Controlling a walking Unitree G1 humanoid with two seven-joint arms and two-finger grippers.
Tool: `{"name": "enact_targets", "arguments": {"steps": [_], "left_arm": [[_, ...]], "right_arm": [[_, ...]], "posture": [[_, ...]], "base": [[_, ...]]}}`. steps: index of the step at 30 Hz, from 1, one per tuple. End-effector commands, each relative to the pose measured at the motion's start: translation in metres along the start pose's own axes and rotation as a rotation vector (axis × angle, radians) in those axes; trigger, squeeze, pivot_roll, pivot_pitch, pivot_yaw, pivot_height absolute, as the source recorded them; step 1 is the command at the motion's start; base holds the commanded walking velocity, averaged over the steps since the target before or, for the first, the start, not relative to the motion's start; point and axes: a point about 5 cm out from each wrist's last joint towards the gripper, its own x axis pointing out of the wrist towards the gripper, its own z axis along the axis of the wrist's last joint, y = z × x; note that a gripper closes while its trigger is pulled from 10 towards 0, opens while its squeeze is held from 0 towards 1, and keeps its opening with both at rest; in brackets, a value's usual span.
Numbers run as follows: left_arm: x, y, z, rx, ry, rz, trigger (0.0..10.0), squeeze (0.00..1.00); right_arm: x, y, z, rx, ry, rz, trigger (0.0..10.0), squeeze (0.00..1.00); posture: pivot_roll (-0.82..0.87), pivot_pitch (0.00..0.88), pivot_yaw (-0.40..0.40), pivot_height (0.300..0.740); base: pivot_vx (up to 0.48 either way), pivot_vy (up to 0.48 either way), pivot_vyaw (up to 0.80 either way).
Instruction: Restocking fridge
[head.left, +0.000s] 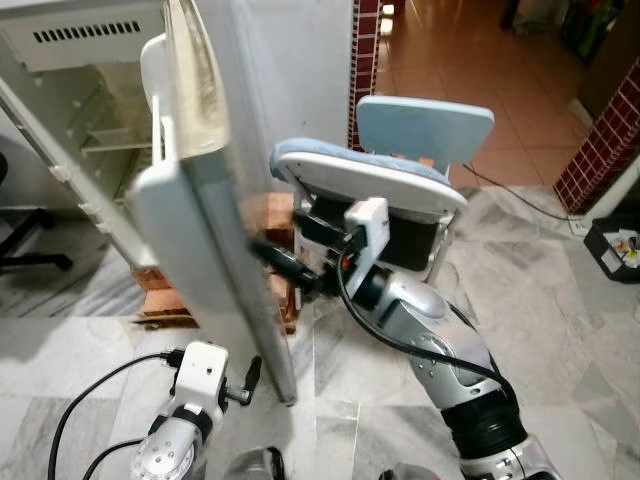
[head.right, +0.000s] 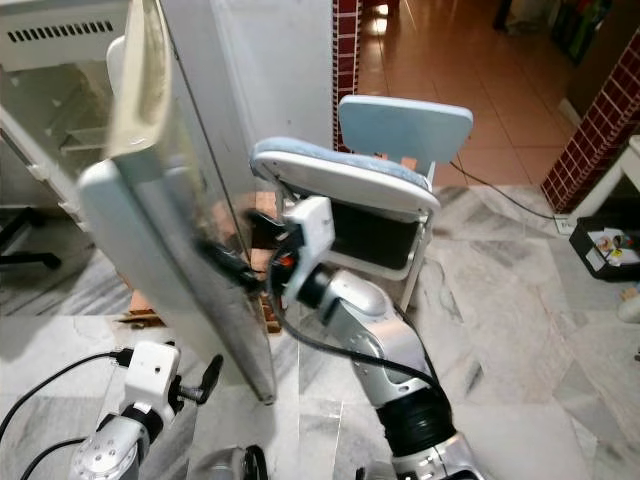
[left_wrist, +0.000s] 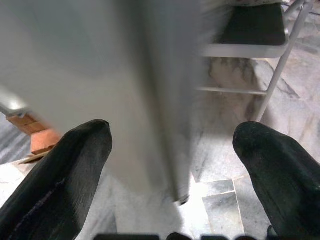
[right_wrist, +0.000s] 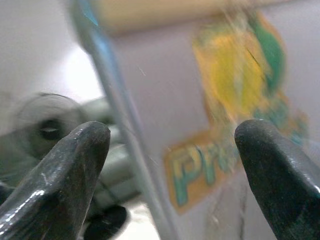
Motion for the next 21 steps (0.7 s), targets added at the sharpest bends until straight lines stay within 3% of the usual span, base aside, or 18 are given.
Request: {"name": "enact_targets", "arguments": {"steps": [1,2,3,4,5,8,10,11,17,21], "left_arm": [[-0.001,0.003,-0.001,0.022,0.005,0.021,10.0,0.0],[0.001,0.007,0.007,0.029,-0.036,0.05,10.0,0.0],[0.001,0.007,0.007,0.029,-0.036,0.05,10.0,0.0],[0.003,0.013,0.018,0.034,-0.089,0.097,10.0,0.0],[0.004,0.016,0.023,0.031,-0.113,0.121,10.0,0.0],[0.006,0.024,0.033,0.026,-0.158,0.18,10.0,0.0],[0.006,0.03,0.043,0.022,-0.2,0.212,10.0,0.0],[0.006,0.036,0.052,0.03,-0.238,0.247,10.0,0.0],[0.006,0.037,0.059,0.023,-0.279,0.264,10.0,0.0],[0.007,0.036,0.061,0.027,-0.289,0.266,10.0,0.0]], "right_arm": [[-0.004,0.002,-0.01,0.019,0.035,-0.008,10.0,0.0],[-0.014,-0.011,-0.022,-0.054,0.076,-0.139,10.0,0.0],[-0.014,-0.011,-0.022,-0.054,0.076,-0.139,10.0,0.0],[-0.029,-0.03,-0.024,-0.163,0.084,-0.315,10.0,0.0],[-0.037,-0.039,-0.023,-0.21,0.081,-0.401,10.0,0.0],[-0.061,-0.054,-0.018,-0.256,0.079,-0.571,10.0,0.0],[-0.085,-0.064,-0.013,-0.297,0.074,-0.708,10.0,0.0],[-0.107,-0.069,-0.009,-0.346,0.088,-0.812,10.0,0.0],[-0.132,-0.07,-0.012,-0.398,0.11,-0.937,10.0,0.0],[-0.134,-0.071,-0.015,-0.425,0.11,-0.968,10.0,0.0]], "posture": [[0.01,0.064,0.067,0.74],[0.01,0.061,0.069,0.74],[0.01,0.061,0.069,0.74],[0.0,0.057,0.07,0.74],[0.0,0.057,0.07,0.74],[0.0,0.054,0.069,0.74],[-0.01,0.054,0.069,0.74],[-0.01,0.051,0.071,0.74],[-0.03,0.043,0.076,0.74],[-0.03,0.037,0.079,0.74]], "base": [[0.0,0.0,0.0],[0.0,0.0,0.0],[0.0,0.0,0.0],[0.0,0.0,0.0],[0.0,0.0,0.0],[0.0,0.0,0.0],[0.0,0.0,0.0],[0.0,0.0,0.0],[0.0,0.296,0.0],[0.0,0.476,0.0]]}}
